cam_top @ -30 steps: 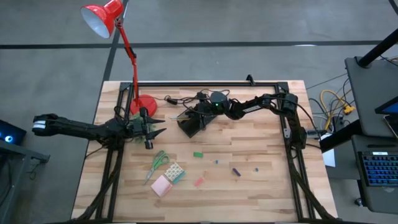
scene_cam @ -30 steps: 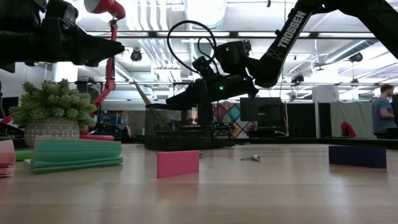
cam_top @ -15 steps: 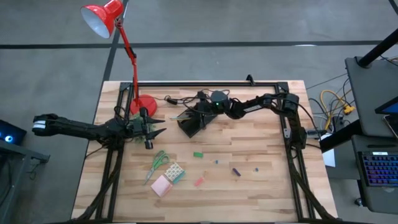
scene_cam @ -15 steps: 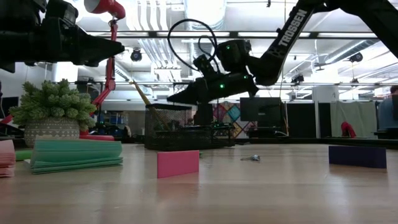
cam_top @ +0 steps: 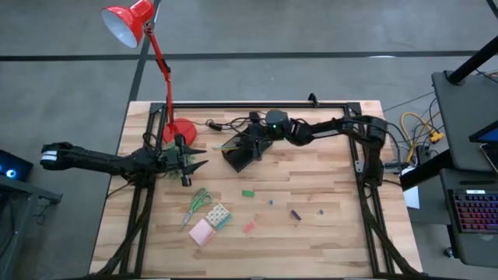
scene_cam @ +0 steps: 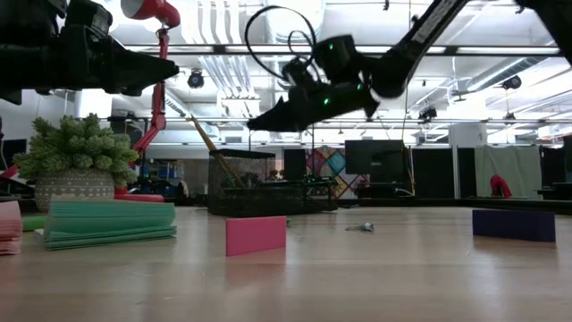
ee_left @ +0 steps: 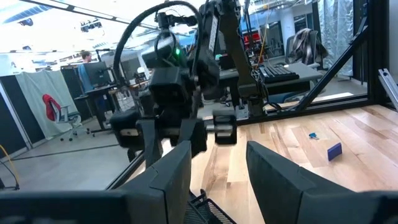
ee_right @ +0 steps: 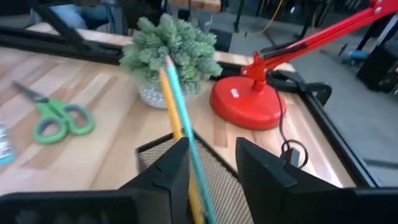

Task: Pick and place office supplies into organizer
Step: Put the left blue binder clip into the black desk organizer

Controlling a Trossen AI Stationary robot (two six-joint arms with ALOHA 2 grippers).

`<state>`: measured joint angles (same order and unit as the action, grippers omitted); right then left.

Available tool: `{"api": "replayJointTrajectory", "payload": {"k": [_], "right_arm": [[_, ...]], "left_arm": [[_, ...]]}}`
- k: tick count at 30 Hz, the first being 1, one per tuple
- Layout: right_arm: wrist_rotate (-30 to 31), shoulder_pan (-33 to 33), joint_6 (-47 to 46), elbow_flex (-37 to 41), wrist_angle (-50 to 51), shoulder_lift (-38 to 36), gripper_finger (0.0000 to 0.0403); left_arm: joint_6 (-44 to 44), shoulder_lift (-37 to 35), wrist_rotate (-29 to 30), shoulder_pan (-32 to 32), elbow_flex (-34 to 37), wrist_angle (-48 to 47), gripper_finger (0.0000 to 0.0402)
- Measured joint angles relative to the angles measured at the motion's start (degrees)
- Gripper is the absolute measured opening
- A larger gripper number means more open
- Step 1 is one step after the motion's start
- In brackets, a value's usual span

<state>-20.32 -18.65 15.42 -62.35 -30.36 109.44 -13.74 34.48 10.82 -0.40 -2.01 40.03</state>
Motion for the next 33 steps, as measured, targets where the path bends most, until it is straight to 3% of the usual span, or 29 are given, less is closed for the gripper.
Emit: {"api": "replayJointTrajectory", "payload": {"k": [8, 16, 33], "right_arm": [[0.0, 1.4, -2.6, -0.1, 20.4, -11.9, 0.0159], [-0.2, 5.6, -9.1, 0.0, 43.9, -21.8, 0.0166], [3.0, 19.5, -10.9, 2.7, 51.6, -20.6, 0.0142]], "left_arm": [[0.0, 0.0, 0.0, 0.0, 0.0, 0.0, 0.0142], [0.0, 0.0, 0.0, 0.0, 0.0, 0.0, 0.0142], [-0.1, 0.0, 0.0, 0.0, 0.0, 0.0, 0.0142]]}}
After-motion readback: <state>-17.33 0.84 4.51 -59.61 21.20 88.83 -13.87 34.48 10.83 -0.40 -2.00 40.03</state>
